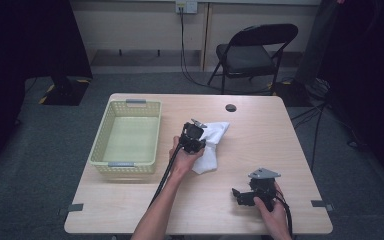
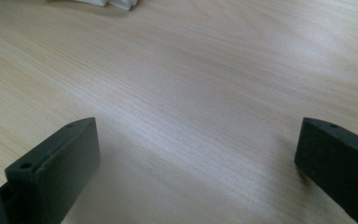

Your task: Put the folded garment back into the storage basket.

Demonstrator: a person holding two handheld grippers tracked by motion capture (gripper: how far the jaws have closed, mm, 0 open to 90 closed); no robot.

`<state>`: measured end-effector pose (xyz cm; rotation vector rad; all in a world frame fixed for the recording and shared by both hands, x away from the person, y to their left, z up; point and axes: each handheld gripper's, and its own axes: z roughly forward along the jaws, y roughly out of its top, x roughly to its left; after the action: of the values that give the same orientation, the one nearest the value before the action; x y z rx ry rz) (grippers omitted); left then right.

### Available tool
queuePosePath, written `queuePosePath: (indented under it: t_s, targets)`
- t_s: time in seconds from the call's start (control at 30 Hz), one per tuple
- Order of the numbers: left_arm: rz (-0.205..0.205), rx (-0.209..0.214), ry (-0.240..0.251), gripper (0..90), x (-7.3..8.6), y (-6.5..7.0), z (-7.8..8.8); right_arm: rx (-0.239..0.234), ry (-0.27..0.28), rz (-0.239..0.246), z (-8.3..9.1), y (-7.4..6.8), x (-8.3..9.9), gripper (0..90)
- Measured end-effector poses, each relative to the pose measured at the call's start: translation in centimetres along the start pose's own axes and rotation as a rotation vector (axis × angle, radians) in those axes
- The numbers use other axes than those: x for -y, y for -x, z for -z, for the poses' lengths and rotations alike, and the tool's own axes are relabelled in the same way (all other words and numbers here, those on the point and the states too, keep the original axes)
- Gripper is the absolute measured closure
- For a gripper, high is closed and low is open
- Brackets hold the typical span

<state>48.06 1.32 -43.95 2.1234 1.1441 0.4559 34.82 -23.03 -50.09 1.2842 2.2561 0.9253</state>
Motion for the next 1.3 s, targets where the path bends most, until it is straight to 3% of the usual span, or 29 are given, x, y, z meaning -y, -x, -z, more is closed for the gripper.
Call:
queuePosePath:
  t_s: [0.8,1.3]
  targets:
    - [0.009,0.011,0.050,77.7,-0.5,-0.8,2.2,-0.001,0.000,0.001,0.0,0.0,0.0,0.0]
    - [-0.023,0.021,0.070,77.7,-1.2,-0.9,3.8,-0.002,0.000,0.002,0.0,0.0,0.0,0.0]
